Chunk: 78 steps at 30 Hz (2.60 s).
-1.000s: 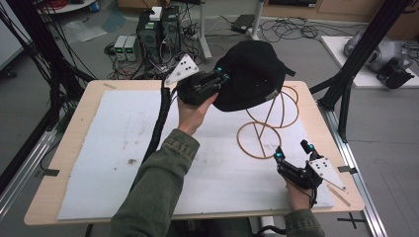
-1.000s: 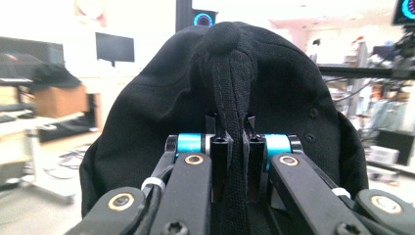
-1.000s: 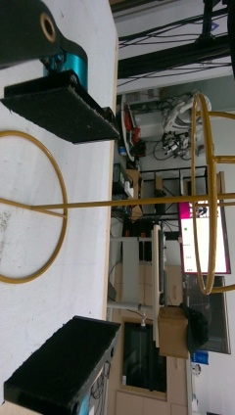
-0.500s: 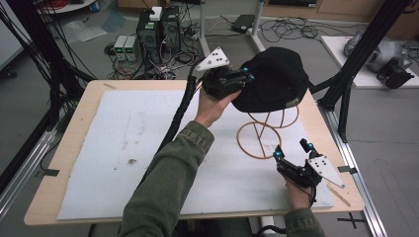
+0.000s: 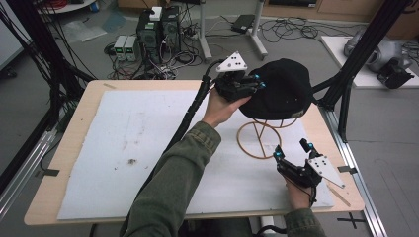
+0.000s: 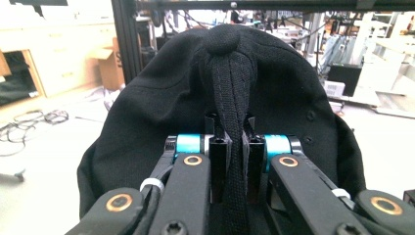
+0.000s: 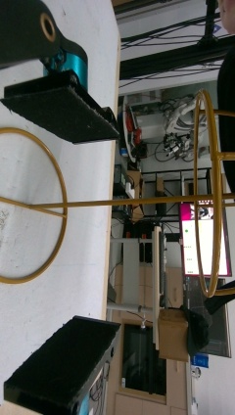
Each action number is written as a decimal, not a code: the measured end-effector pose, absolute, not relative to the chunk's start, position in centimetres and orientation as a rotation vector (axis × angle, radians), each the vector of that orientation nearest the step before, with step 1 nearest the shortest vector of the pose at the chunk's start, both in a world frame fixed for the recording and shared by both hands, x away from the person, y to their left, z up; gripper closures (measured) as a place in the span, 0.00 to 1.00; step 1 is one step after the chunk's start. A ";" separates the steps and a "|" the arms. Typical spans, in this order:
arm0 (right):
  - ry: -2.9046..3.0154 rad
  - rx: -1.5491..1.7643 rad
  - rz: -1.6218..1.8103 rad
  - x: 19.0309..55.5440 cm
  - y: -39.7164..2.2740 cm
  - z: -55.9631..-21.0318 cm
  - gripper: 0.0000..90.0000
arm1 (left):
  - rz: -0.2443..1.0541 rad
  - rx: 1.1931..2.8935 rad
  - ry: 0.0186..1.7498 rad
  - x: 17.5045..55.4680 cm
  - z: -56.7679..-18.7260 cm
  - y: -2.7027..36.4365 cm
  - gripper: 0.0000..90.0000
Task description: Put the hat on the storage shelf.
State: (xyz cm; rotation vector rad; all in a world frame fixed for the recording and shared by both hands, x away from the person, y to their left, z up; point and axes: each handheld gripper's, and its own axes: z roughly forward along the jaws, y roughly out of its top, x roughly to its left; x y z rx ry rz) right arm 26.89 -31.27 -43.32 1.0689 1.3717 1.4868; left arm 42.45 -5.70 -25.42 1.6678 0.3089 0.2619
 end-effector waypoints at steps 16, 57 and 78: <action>1.377 1.054 1.487 27.0 -31.2 -43.3 0.11 | 0.276 1.682 0.311 42.1 -26.9 -5.6 0.95; 1.385 1.050 1.495 27.0 -30.8 -43.2 0.11 | 0.347 1.627 0.366 42.1 -26.8 -3.2 0.22; 1.390 1.046 1.495 26.8 -30.4 -43.2 0.11 | 0.524 1.602 0.455 39.4 -27.1 4.5 0.21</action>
